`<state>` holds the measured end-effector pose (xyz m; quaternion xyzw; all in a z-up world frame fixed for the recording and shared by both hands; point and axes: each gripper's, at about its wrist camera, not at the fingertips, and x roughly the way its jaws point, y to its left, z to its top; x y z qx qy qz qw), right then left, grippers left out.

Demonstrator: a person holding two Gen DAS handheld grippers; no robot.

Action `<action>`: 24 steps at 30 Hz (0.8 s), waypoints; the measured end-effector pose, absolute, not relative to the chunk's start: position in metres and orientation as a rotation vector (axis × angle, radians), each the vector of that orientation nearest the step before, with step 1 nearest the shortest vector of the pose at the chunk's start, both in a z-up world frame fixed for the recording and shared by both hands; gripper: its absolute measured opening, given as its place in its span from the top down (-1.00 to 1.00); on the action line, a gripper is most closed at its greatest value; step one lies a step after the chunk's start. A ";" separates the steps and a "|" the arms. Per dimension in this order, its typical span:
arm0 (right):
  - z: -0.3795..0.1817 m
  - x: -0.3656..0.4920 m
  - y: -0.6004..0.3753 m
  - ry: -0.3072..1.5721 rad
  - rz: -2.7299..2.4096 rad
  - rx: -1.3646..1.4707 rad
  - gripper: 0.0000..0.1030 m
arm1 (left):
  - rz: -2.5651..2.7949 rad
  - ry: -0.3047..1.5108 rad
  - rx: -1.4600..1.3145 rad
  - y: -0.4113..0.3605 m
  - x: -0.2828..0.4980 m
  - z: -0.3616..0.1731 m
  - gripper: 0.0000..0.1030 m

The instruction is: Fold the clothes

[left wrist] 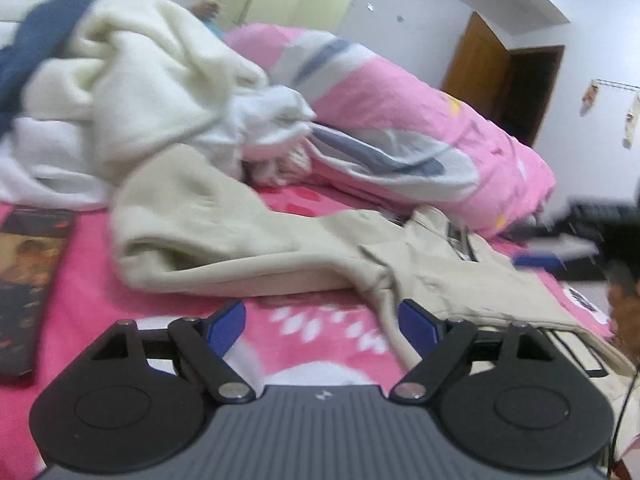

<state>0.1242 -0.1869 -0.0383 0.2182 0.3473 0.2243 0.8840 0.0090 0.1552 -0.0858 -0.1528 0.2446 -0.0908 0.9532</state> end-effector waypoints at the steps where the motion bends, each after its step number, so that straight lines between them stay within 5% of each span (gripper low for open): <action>1: -0.041 0.115 -0.207 0.721 0.418 0.481 0.04 | -0.201 0.503 -0.311 0.152 0.017 -0.084 -0.54; 9: -0.079 0.077 -0.312 0.688 0.098 0.630 0.08 | -0.258 0.590 -0.253 0.112 0.064 -0.089 -0.16; 16: -0.114 0.072 -0.351 0.681 -0.001 0.791 0.25 | -0.273 0.672 -0.205 0.081 0.093 -0.095 -0.12; 21: -0.121 0.081 -0.358 0.653 -0.012 0.845 0.29 | -0.256 0.669 -0.196 0.078 0.096 -0.094 0.20; 24: -0.121 0.087 -0.358 0.641 -0.032 0.831 0.59 | -0.246 0.666 -0.194 0.076 0.098 -0.094 0.43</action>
